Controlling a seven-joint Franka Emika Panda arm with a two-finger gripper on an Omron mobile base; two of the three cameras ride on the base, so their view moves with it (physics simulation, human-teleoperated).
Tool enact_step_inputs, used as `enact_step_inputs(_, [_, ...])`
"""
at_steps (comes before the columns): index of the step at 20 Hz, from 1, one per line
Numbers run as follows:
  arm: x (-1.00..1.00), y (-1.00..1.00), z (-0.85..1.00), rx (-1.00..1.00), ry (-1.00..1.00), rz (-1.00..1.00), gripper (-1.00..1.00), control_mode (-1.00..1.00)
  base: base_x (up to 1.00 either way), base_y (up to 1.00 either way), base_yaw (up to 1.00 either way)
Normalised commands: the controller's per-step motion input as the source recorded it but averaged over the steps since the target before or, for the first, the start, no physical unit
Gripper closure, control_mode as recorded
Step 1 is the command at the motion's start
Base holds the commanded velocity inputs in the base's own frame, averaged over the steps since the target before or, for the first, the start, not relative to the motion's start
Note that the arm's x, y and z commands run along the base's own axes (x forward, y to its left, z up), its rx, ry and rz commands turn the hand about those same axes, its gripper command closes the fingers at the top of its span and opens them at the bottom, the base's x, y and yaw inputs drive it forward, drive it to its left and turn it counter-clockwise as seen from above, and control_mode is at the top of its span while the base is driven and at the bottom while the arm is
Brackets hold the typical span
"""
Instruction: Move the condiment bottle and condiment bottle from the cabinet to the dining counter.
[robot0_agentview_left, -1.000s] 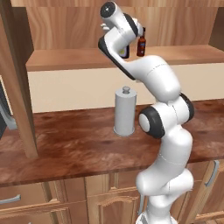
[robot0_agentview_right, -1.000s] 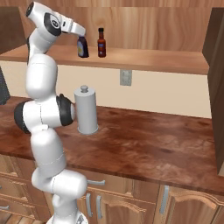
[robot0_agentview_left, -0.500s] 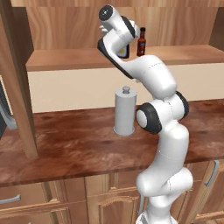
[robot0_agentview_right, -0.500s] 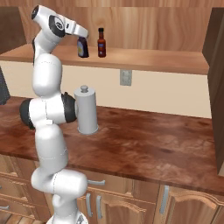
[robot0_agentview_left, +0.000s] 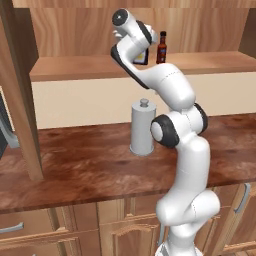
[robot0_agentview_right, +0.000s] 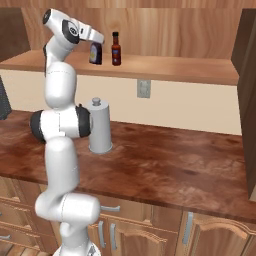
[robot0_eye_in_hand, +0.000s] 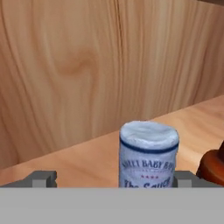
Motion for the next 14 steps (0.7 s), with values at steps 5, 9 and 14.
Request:
enact_step_inputs(5, [0.01, 0.0, 0.0, 0.0, 0.0, 0.0, 1.0, -1.0, 0.0, 0.0, 0.0])
enact_step_inputs(9, [-0.28, 0.01, 0.0, 0.0, 0.0, 0.0, 1.0, -1.0, 0.0, 0.0, 0.0])
enact_step_inputs(14, [-0.71, 0.01, 0.0, 0.0, -0.08, 0.0, 1.0, -1.0, 0.0, 0.0, 0.0])
